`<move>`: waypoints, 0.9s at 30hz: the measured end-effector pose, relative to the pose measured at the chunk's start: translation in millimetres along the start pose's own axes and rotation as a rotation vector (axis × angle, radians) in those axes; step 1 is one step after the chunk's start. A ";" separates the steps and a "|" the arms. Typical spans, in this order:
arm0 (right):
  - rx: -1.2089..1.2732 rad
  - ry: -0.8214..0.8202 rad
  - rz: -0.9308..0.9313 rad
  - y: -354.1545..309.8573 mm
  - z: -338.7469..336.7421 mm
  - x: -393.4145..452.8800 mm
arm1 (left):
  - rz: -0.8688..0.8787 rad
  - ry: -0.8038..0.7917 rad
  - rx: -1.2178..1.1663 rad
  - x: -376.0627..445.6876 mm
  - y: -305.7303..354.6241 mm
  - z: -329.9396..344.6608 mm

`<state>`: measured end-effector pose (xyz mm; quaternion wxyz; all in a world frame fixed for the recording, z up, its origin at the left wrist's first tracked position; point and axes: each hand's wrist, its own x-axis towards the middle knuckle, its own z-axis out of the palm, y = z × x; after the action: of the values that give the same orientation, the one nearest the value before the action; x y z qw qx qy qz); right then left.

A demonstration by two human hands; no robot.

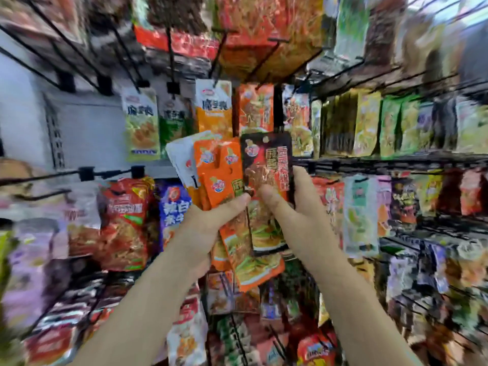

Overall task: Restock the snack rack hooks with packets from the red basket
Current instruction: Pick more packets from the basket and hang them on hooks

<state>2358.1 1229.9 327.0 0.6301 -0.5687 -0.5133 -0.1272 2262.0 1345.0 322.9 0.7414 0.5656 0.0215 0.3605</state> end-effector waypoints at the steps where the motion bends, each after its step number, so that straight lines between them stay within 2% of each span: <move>1: 0.037 0.039 0.009 -6.0 3.4 6.6 | 0.023 -0.020 0.024 0.8 6.1 0.2; 6: 0.101 0.148 0.063 -18.1 2.1 39.6 | 0.094 -0.082 0.144 14.8 32.4 4.4; 13: 0.054 0.387 -0.086 0.3 -47.2 93.4 | 0.191 -0.022 0.154 49.0 67.1 30.7; 17: -0.082 0.390 -0.140 12.3 -67.4 126.6 | 0.204 -0.009 0.175 72.1 78.4 49.0; 27: -0.139 0.349 -0.182 31.5 -82.8 182.1 | 0.163 0.002 0.190 105.7 82.0 62.3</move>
<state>2503.4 1247.0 467.0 0.6545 -0.5316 -0.4355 -0.3153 2325.7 1361.1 455.0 0.6526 0.6329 0.0100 0.4165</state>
